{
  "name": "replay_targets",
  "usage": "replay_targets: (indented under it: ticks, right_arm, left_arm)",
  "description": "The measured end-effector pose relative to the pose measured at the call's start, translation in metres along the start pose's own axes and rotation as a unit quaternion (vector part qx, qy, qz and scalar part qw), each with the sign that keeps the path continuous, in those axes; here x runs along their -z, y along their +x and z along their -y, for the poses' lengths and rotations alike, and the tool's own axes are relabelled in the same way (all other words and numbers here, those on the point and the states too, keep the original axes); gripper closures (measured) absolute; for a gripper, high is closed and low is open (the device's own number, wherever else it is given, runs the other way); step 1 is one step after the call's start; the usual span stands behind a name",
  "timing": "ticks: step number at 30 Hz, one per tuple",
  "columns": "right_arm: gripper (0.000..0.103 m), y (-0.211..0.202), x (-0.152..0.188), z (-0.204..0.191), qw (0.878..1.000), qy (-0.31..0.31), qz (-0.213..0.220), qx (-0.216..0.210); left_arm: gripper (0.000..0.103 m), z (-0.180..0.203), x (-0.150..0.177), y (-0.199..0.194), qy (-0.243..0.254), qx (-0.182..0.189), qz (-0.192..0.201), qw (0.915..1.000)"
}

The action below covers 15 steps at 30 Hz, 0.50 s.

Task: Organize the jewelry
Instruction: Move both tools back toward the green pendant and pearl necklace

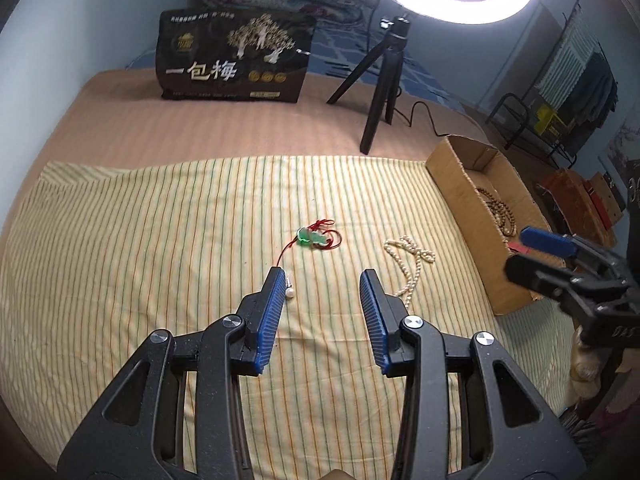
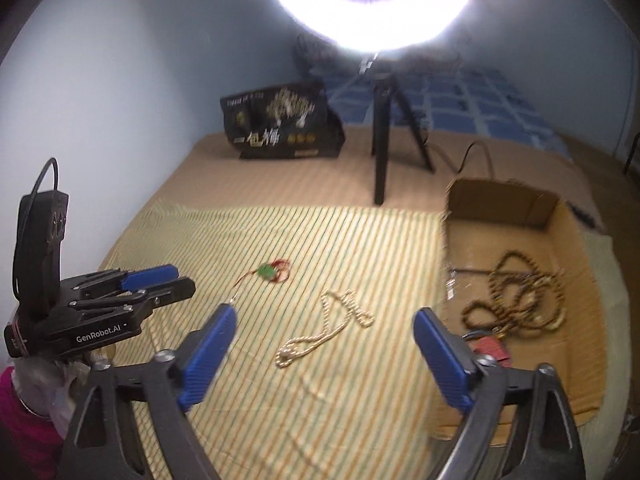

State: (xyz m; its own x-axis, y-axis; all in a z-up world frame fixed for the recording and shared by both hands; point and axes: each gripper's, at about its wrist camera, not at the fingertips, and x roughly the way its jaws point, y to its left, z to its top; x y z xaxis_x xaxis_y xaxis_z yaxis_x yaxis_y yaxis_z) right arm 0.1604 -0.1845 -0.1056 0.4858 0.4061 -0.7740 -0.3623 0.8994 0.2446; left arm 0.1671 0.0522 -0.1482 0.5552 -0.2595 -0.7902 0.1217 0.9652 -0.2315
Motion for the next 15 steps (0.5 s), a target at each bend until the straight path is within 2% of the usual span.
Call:
replay_targets:
  ticks: [2,7,13,15]
  right_arm:
    - [0.019,0.009,0.001,-0.003,1.0,0.007,-0.012,-0.007]
    - [0.033,0.034,0.002,-0.003,0.998,0.043,-0.044,-0.028]
    - [0.046,0.058,0.006,-0.001,0.994,0.068,-0.075,-0.029]
    - [0.05,0.065,0.008,0.0,0.993,0.075,-0.088,-0.027]
  left_arm:
    - [0.064,-0.004,0.001,0.003,-0.005,0.002,-0.003,1.0]
    - [0.064,-0.01,0.005,0.013,-0.01,0.005,-0.016,0.9998]
    - [0.064,-0.009,0.009,0.026,0.003,0.005,-0.031,0.9995]
    - [0.069,-0.008,0.011,0.03,0.007,0.006,-0.037,0.9993]
